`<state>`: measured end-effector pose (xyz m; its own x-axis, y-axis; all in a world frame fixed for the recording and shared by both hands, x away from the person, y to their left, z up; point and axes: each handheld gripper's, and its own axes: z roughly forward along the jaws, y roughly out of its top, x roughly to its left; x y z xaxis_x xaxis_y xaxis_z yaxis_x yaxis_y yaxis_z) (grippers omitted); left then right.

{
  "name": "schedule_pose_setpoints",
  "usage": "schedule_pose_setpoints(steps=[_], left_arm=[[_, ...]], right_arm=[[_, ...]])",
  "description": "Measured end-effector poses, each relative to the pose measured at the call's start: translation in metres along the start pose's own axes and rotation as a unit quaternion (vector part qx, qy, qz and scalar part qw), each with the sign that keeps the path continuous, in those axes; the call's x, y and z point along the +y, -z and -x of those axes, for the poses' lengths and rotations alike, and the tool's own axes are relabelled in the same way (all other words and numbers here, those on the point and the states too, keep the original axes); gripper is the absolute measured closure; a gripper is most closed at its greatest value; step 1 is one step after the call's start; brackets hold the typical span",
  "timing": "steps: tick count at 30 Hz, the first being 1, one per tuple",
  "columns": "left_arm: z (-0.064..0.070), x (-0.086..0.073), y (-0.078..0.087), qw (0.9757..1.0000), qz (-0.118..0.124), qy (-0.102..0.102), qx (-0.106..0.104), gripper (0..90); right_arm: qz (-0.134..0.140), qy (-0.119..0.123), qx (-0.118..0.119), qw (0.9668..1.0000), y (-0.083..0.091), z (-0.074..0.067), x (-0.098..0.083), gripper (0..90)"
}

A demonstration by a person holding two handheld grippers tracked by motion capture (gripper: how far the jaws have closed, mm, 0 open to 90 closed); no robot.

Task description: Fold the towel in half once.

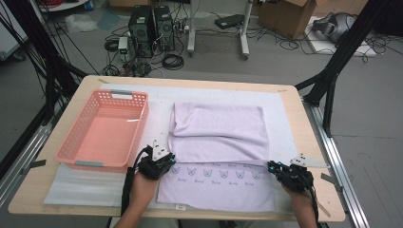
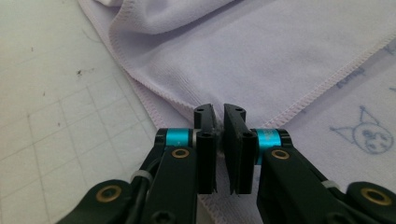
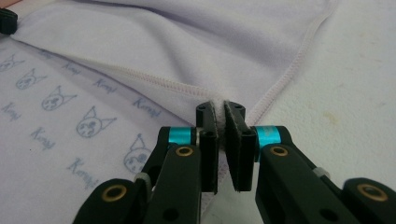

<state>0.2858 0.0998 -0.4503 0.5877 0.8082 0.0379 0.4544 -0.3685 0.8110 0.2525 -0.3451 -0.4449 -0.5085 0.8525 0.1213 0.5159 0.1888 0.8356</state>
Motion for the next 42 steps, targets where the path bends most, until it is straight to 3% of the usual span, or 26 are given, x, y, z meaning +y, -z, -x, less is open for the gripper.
schedule_pose_setpoints(steps=[3, 5, 8, 10, 14, 17, 23, 26, 31, 34, 42], left_arm=[[-0.001, -0.001, 0.004, 0.9999, 0.011, 0.0, -0.005, 86.7], [-0.002, -0.001, 0.012, 0.9995, 0.028, 0.012, -0.01, 86.8], [-0.001, -0.001, 0.031, 0.997, 0.064, 0.034, -0.024, 86.9], [-0.001, -0.002, 0.041, 0.9964, 0.073, 0.034, -0.028, 87.0], [-0.002, -0.007, 0.058, 0.9934, 0.088, 0.056, -0.048, 87.1], [0.002, -0.013, 0.066, 0.9935, 0.084, 0.053, -0.055, 87.1], [0.008, -0.028, 0.072, 0.9939, 0.073, 0.05, -0.066, 87.0], [0.012, -0.032, 0.079, 0.9939, 0.075, 0.046, -0.067, 87.0], [0.017, -0.04, 0.09, 0.993, 0.078, 0.053, -0.071, 87.0], [0.02, -0.043, 0.091, 0.9933, 0.074, 0.052, -0.072, 87.0], [0.024, -0.049, 0.094, 0.9934, 0.071, 0.053, -0.073, 87.0]], right_arm=[[0.002, 0.003, 0.0, 1.0, 0.001, -0.001, 0.0, 84.3], [0.003, 0.002, 0.0, 1.0, 0.002, -0.003, -0.001, 84.2], [0.007, 0.005, 0.0, 1.0, 0.005, -0.006, 0.0, 84.2], [0.006, 0.007, 0.0, 1.0, 0.007, -0.008, 0.0, 84.2], [0.008, 0.005, 0.003, 1.0, 0.015, -0.008, -0.001, 84.2], [0.008, 0.006, 0.007, 0.9999, 0.019, -0.012, -0.003, 84.2], [-0.018, 0.038, 0.001, 0.9991, 0.027, -0.025, -0.011, 84.2], [-0.015, 0.039, 0.007, 0.9991, 0.035, -0.03, -0.015, 84.2], [-0.016, 0.06, 0.007, 0.9981, 0.046, -0.04, -0.018, 84.2], [-0.024, 0.055, 0.008, 0.9982, 0.047, -0.04, -0.022, 84.2], [-0.015, 0.05, 0.018, 0.9985, 0.055, -0.043, -0.028, 84.2]])
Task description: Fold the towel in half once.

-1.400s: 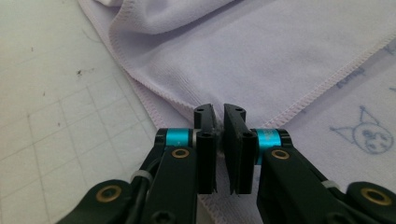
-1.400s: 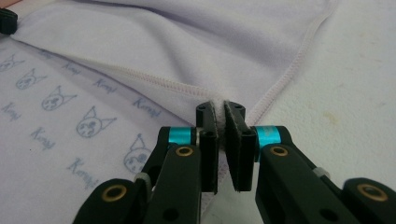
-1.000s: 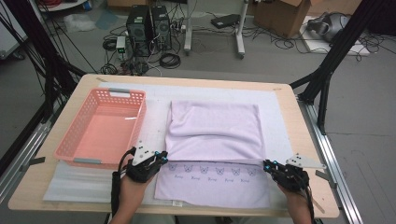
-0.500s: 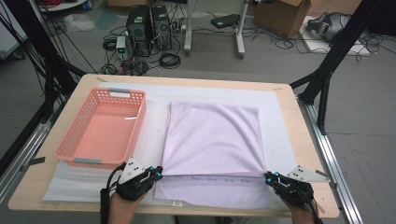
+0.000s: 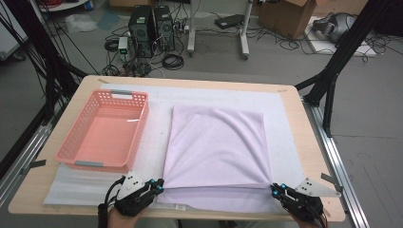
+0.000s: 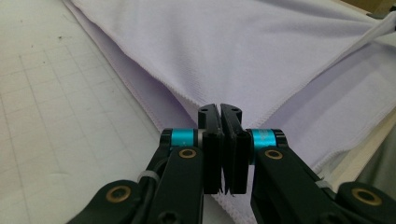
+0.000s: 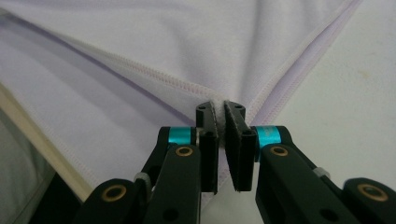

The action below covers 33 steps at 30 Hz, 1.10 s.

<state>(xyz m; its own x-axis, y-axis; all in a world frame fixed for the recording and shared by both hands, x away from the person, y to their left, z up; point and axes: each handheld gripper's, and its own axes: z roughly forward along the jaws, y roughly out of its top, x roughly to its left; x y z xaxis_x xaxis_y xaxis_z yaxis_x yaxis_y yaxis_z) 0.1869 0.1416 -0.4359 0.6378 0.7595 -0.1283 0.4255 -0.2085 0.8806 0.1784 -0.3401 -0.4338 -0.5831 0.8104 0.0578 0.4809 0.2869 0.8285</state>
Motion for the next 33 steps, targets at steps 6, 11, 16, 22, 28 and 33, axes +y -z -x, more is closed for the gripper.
schedule_pose_setpoints(steps=[6, 11, 16, 22, 28, 33], left_arm=[[0.003, -0.005, 0.006, 1.0, -0.001, 0.004, -0.005, 87.0], [0.005, -0.008, 0.016, 0.9998, 0.002, 0.014, -0.016, 87.0], [0.012, -0.014, 0.027, 0.9994, -0.007, 0.017, -0.028, 87.0], [0.014, -0.016, 0.028, 0.9997, -0.009, 0.013, -0.018, 70.8], [0.003, -0.003, 0.021, 0.9996, 0.018, 0.018, -0.013, 56.7], [-0.007, 0.005, 0.002, 0.9996, 0.012, 0.02, -0.013, 57.1]], right_arm=[[0.003, -0.005, 0.015, 0.9999, 0.003, 0.0, -0.005, 84.2], [0.01, 0.004, 0.021, 0.9997, 0.014, -0.007, -0.006, 84.2], [0.011, 0.01, 0.031, 0.9994, 0.024, -0.016, -0.012, 84.2], [-0.018, 0.005, 0.042, 0.999, 0.026, -0.02, -0.018, 74.9], [0.054, -0.064, 0.036, 0.9958, 0.037, -0.009, -0.013, 58.8], [0.039, -0.065, -0.009, 0.9971, 0.02, -0.003, -0.004, 64.4]])
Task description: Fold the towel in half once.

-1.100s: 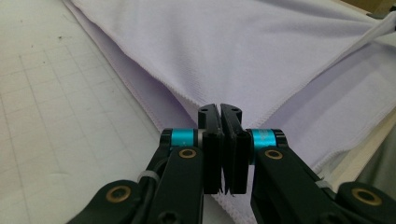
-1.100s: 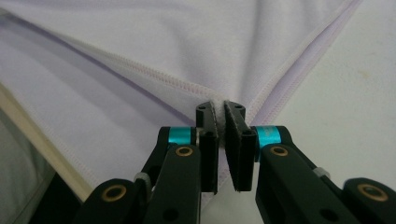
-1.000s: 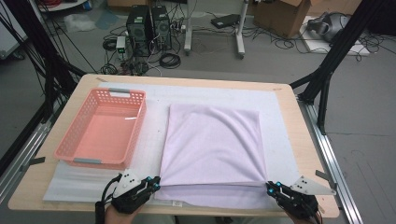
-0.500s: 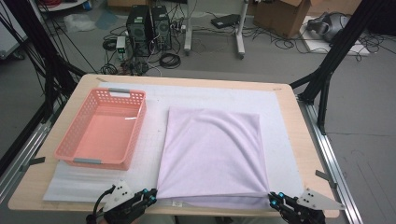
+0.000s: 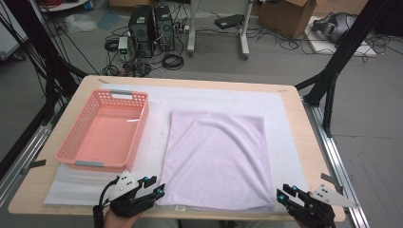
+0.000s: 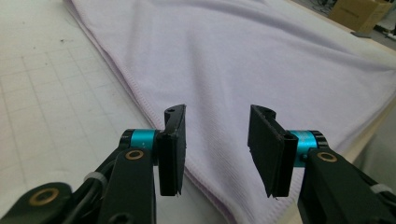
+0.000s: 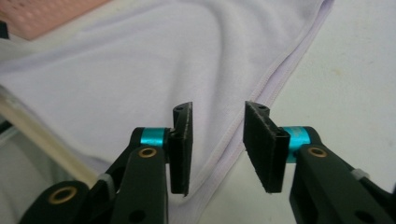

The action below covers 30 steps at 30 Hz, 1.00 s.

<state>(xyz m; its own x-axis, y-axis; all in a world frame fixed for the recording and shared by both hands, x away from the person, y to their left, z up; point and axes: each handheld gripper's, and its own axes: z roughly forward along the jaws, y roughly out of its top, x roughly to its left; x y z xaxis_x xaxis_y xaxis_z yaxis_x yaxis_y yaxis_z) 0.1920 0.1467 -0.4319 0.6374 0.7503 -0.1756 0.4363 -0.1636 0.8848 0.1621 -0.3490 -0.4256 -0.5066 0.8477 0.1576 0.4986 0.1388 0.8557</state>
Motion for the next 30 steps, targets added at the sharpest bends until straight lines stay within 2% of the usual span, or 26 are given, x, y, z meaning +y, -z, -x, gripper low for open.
schedule_pose_setpoints(steps=[2, 4, 6, 9, 11, 13, 15, 18, 20, 22, 24, 26, 27, 30], left_arm=[[-0.003, 0.002, -0.004, 1.0, 0.002, 0.003, 0.0, 57.0], [-0.005, 0.003, -0.007, 1.0, 0.005, 0.003, 0.001, 57.0], [-0.008, 0.004, -0.009, 1.0, 0.006, 0.003, -0.001, 56.6], [-0.009, 0.004, -0.012, 1.0, 0.005, 0.007, -0.002, 54.5], [-0.008, 0.003, -0.013, 1.0, 0.004, 0.006, -0.002, 54.1], [-0.009, 0.003, -0.013, 1.0, 0.002, 0.004, -0.002, 53.7], [-0.009, 0.003, -0.013, 1.0, 0.004, 0.006, -0.001, 53.4], [-0.011, 0.003, -0.012, 0.9999, 0.005, 0.008, 0.002, 53.4], [-0.012, 0.002, -0.011, 0.9999, 0.003, 0.01, 0.006, 53.4], [-0.014, 0.002, -0.013, 0.9999, -0.001, 0.013, 0.008, 53.4], [-0.016, 0.001, -0.015, 0.9998, -0.009, 0.019, 0.007, 53.9], [-0.018, 0.0, -0.017, 0.9996, -0.019, 0.02, 0.006, 57.1], [-0.018, 0.0, -0.018, 0.9995, -0.024, 0.022, 0.005, 60.2], [-0.018, -0.001, -0.026, 0.9985, -0.048, 0.028, 0.003, 61.0]], right_arm=[[-0.019, 0.016, -0.002, 0.9997, -0.015, -0.002, 0.001, 64.9], [-0.048, 0.036, -0.019, 0.998, -0.029, -0.004, 0.002, 66.8], [-0.058, 0.031, -0.036, 0.9972, -0.039, -0.003, 0.003, 69.6], [-0.084, 0.031, -0.04, 0.9952, -0.05, -0.001, 0.001, 81.2], [-0.082, 0.029, -0.034, 0.9957, -0.049, -0.001, -0.001, 86.7], [-0.085, 0.042, -0.059, 0.9938, -0.041, -0.001, 0.002, 87.5], [-0.078, 0.031, -0.068, 0.9942, -0.03, 0.002, 0.002, 87.6], [-0.089, 0.024, -0.067, 0.9935, -0.022, 0.003, -0.002, 87.5], [-0.103, 0.015, -0.056, 0.993, -0.022, 0.002, -0.004, 85.1], [-0.088, 0.007, -0.054, 0.9946, -0.02, 0.004, -0.002, 73.2], [-0.064, 0.002, -0.06, 0.9962, -0.018, 0.008, 0.0, 69.5], [-0.048, -0.005, -0.064, 0.9968, -0.017, 0.011, 0.002, 67.9], [-0.046, -0.004, -0.066, 0.9967, -0.017, 0.012, 0.003, 67.6], [-0.045, -0.002, -0.067, 0.9968, -0.022, 0.012, 0.003, 67.5]])
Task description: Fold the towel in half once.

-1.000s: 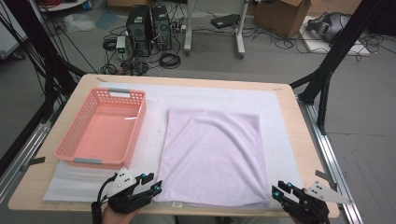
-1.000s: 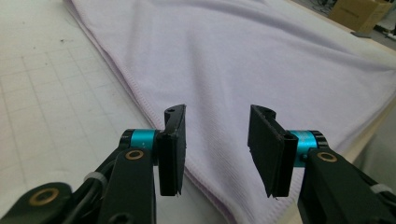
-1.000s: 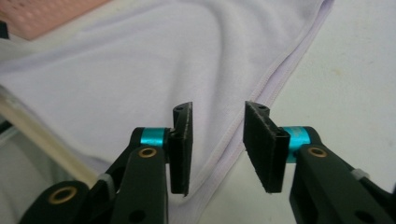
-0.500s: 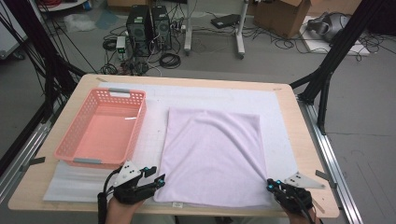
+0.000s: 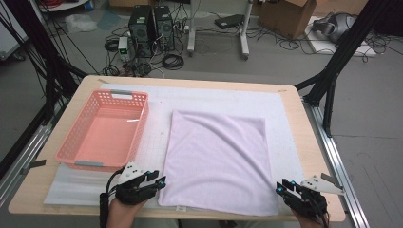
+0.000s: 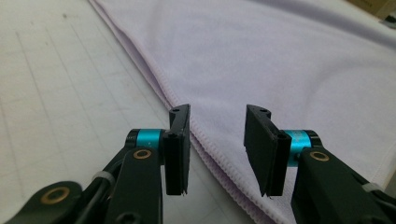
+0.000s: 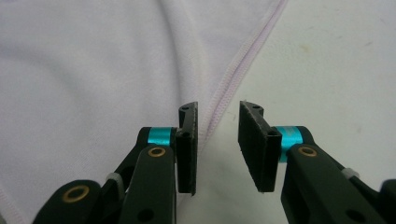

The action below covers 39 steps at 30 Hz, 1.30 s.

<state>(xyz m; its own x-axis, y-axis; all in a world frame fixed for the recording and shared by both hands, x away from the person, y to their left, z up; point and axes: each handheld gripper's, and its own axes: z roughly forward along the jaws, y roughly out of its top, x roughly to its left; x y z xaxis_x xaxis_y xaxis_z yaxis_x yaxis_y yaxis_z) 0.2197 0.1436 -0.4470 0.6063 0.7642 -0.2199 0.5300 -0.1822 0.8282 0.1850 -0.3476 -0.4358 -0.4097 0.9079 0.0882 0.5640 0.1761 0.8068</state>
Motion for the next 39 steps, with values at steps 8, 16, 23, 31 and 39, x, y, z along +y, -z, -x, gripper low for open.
schedule_pose_setpoints(steps=[8, 16, 23, 31, 39], left_arm=[[0.013, -0.002, -0.007, 0.9977, -0.035, -0.041, 0.041, 84.3], [0.01, -0.01, 0.002, 0.9991, -0.019, -0.022, 0.029, 81.2], [-0.001, -0.004, 0.004, 0.9996, 0.02, 0.011, 0.014, 54.4], [-0.008, 0.008, -0.004, 0.9995, 0.024, 0.018, -0.003, 50.9], [-0.015, 0.036, -0.025, 0.9992, 0.03, 0.025, 0.003, 45.3]], right_arm=[[-0.014, 0.024, 0.005, 0.9996, -0.008, -0.008, 0.002, 67.6], [0.005, -0.007, -0.005, 1.0, -0.014, 0.009, 0.01, 65.8], [0.012, -0.041, -0.008, 0.999, -0.051, 0.034, 0.041, 72.3], [-0.02, -0.026, -0.027, 0.9991, -0.115, 0.038, 0.075, 72.7], [-0.028, -0.026, -0.079, 0.9962, -0.118, 0.048, 0.074, 78.8]])
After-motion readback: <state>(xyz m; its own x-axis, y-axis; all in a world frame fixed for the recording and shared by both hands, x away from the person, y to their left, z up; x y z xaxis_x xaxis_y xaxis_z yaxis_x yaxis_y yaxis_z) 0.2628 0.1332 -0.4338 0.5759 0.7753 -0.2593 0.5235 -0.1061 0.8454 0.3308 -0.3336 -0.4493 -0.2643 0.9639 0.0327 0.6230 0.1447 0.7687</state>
